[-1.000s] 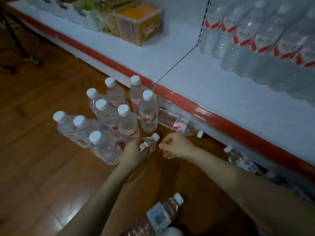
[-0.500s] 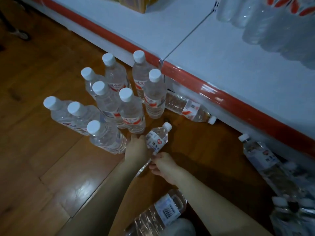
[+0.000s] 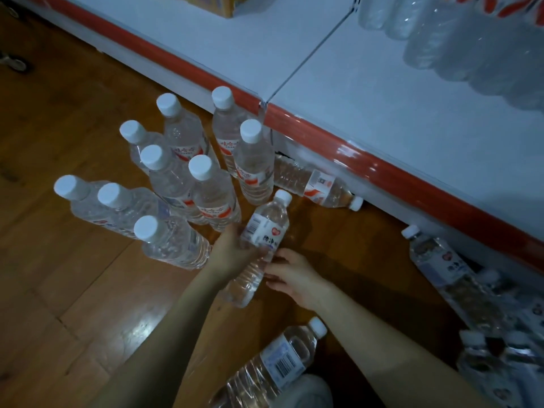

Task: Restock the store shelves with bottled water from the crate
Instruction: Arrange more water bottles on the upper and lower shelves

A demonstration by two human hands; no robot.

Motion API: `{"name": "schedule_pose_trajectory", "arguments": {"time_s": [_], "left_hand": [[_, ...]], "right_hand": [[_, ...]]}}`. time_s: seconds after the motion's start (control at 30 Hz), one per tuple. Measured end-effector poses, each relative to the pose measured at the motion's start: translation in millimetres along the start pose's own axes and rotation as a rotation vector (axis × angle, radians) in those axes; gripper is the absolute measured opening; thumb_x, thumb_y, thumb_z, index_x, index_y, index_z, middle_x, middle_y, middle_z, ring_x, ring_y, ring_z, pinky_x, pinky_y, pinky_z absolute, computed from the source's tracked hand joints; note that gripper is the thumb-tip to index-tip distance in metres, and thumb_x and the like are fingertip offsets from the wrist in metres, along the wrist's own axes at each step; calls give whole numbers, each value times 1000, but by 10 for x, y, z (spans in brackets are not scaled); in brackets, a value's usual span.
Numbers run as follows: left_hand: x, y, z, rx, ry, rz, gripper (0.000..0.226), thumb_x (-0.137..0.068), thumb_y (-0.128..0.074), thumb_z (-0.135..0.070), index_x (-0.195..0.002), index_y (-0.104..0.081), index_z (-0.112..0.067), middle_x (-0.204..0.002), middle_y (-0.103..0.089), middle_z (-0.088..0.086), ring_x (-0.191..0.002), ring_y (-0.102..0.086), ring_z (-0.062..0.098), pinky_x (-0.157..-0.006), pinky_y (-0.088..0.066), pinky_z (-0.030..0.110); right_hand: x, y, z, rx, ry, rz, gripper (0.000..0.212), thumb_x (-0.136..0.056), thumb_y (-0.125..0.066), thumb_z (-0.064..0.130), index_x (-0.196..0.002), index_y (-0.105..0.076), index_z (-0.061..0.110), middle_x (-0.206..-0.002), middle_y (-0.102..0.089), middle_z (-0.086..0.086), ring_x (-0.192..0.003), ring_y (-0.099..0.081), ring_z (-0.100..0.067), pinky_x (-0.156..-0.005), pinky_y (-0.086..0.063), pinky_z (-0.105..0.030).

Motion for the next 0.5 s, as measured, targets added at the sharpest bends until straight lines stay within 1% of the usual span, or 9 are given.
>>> {"name": "schedule_pose_trajectory", "arguments": {"time_s": [0.07, 0.1, 0.13, 0.2, 0.27, 0.3, 0.37, 0.43, 0.5], "left_hand": [[55, 53, -184, 110, -34, 12, 57, -76, -74, -20, -123, -44, -7, -110, -60, 8, -92, -64, 21, -72, -56, 32], [94, 76, -294, 174, -48, 20, 54, -77, -73, -19, -120, -44, -8, -108, -61, 8, -91, -64, 20, -70, -55, 30], [145, 102, -409, 241, -58, 30, 49, -78, -72, -18, -117, -45, -11, -105, -61, 6, -89, -64, 19, -68, -55, 28], [237, 149, -620, 362, -96, 41, 42, -78, -70, -16, -113, -46, -14, -101, -62, 6, -84, -65, 17, -60, -55, 23], [342, 202, -835, 414, -166, 37, 45, -77, -71, -19, -115, -47, -14, -102, -63, 5, -85, -67, 17, -57, -54, 19], [398, 232, -943, 422, -205, 37, 50, -73, -72, -22, -116, -48, -14, -103, -64, 5, -88, -67, 17, -59, -55, 20], [517, 292, -1178, 425, -280, 49, 60, -67, -71, -29, -120, -47, -16, -107, -64, 6, -93, -66, 19, -69, -55, 27], [636, 364, -1443, 404, -367, 71, 62, -69, -72, -26, -124, -45, -19, -111, -63, 2, -97, -65, 17, -73, -55, 28], [755, 433, -1723, 408, -441, 114, 59, -74, -72, -19, -126, -45, -23, -110, -65, -1, -96, -66, 13, -73, -56, 28]], "right_hand": [[64, 91, 139, 5, 26, 106, 43, -83, -67, 8, -120, -49, 19, -122, -60, -5, -111, -58, -20, -98, -44, -38], [109, 125, 212, 7, 33, 160, 48, -82, -68, 10, -123, -48, 21, -123, -60, -4, -112, -58, -20, -100, -43, -40], [166, 155, 293, 8, 45, 201, 51, -81, -69, 11, -126, -48, 22, -123, -62, -4, -112, -59, -21, -99, -44, -43], [305, 201, 487, 45, 94, 229, 55, -79, -69, 11, -129, -48, 22, -121, -63, -5, -111, -61, -23, -96, -47, -45], [497, 228, 738, 145, 173, 223, 55, -79, -69, 12, -129, -48, 22, -121, -64, -4, -111, -61, -23, -96, -47, -46], [610, 237, 878, 196, 214, 215, 52, -80, -69, 11, -127, -50, 23, -121, -64, -3, -111, -61, -22, -96, -47, -46], [873, 253, 1161, 284, 281, 169, 41, -80, -69, 11, -115, -56, 27, -118, -65, -1, -110, -61, -20, -95, -47, -45], [1168, 269, 1432, 384, 358, 117, 35, -79, -70, 14, -107, -58, 32, -114, -66, 1, -107, -62, -19, -93, -47, -42], [1487, 289, 1676, 471, 436, 61, 38, -78, -72, 18, -110, -57, 33, -112, -67, 1, -105, -64, -20, -92, -49, -42]]}}
Point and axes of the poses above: each hand's wrist, its own x-axis away from the middle knuckle, its own y-axis out of the back of the hand, z = x × y, the point moved 1 cm from there along -x, towards the middle knuckle
